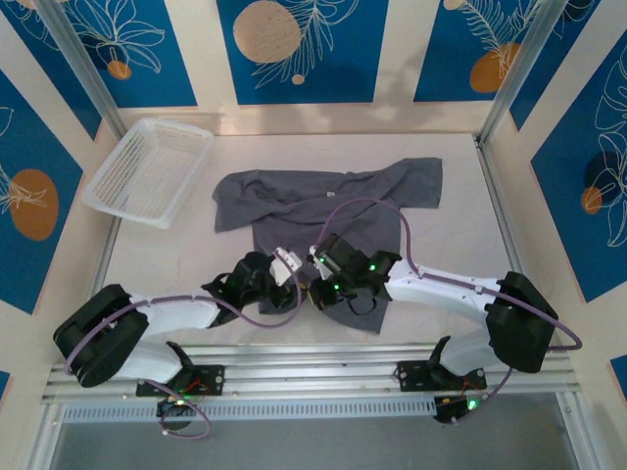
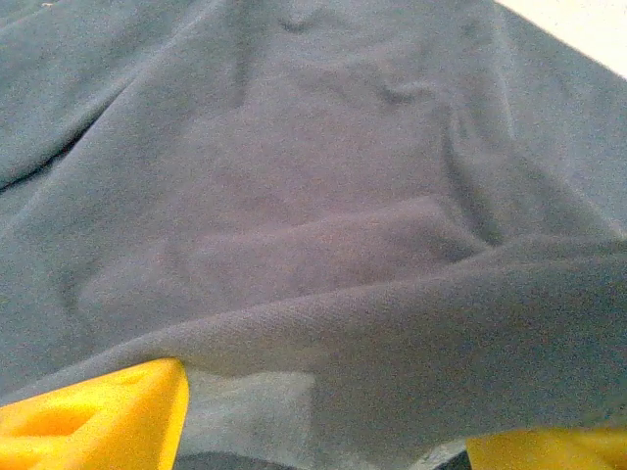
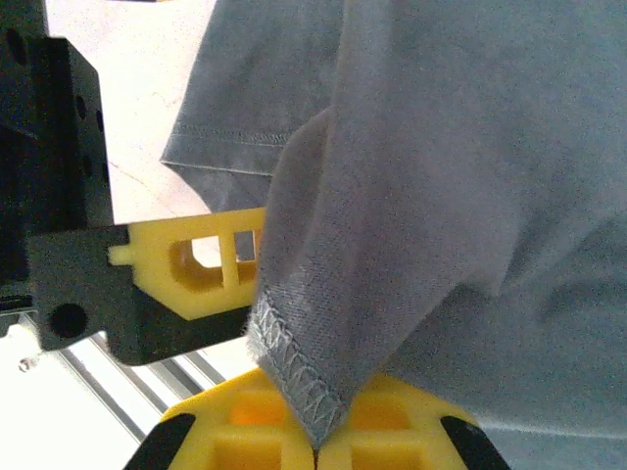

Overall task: Fold the inside-out t-shirt
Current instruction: Turn the T-shirt inside out at the center of the table.

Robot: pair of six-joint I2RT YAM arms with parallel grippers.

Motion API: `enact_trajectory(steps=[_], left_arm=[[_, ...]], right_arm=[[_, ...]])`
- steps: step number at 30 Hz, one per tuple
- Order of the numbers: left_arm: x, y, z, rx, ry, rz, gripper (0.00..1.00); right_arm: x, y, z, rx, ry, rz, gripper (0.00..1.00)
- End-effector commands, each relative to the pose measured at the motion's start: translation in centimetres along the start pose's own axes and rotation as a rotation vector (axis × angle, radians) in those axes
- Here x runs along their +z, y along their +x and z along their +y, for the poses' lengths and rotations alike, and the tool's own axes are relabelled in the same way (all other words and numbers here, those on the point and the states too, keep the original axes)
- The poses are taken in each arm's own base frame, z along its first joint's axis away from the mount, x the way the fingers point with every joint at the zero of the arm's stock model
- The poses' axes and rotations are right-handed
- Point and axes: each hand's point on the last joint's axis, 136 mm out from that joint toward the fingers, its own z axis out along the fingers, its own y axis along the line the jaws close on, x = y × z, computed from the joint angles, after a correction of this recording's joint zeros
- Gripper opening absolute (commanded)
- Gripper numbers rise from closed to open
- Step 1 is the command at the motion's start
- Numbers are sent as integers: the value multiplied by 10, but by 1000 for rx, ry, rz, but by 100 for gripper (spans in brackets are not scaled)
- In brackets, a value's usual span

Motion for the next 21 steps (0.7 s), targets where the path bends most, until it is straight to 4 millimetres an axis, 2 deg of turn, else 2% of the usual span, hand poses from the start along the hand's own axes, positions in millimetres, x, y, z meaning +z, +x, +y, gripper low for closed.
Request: enact_trajectory(steps=[1, 2, 3, 6, 7, 9, 11, 14, 16, 18, 20, 21], left_arm=[[5, -15, -11, 10, 59, -41, 45], [6, -14, -10, 10, 57, -33, 17], [6, -13, -10, 5, 53, -23, 0], [0, -17, -6, -26, 31, -11, 0], [-5, -22, -5, -37, 30, -19, 0], [-15, -32, -6, -60, 34, -28, 0], [-25, -43, -7, -90, 41, -37, 0], [-32, -49, -7, -110, 41, -28, 0], [-36, -52, -4, -116, 24, -37, 0], [-40, -53, -3, -117, 16, -51, 0], [-44, -55, -2, -114, 9, -59, 0], [-46, -55, -1, -112, 4, -60, 0]], right_arm=[[-4, 3, 1, 12, -5, -7, 10], [-5, 2, -3, 18, 19, -14, 15], [-6, 2, -8, 26, 43, -19, 18], [-12, -1, -23, 37, 119, -53, 37], [-14, -2, -26, 23, 140, -69, 48], [-13, -4, -26, -42, 170, -98, 61], [-7, -6, -18, -136, 177, -130, 66], [3, -15, 4, -232, 117, -219, 72], [7, -26, 8, -279, 142, -323, 76], [4, -43, -3, -282, 259, -437, 76], [-9, -56, -37, -194, 493, -507, 76], [-18, -55, -54, -135, 608, -520, 76]])
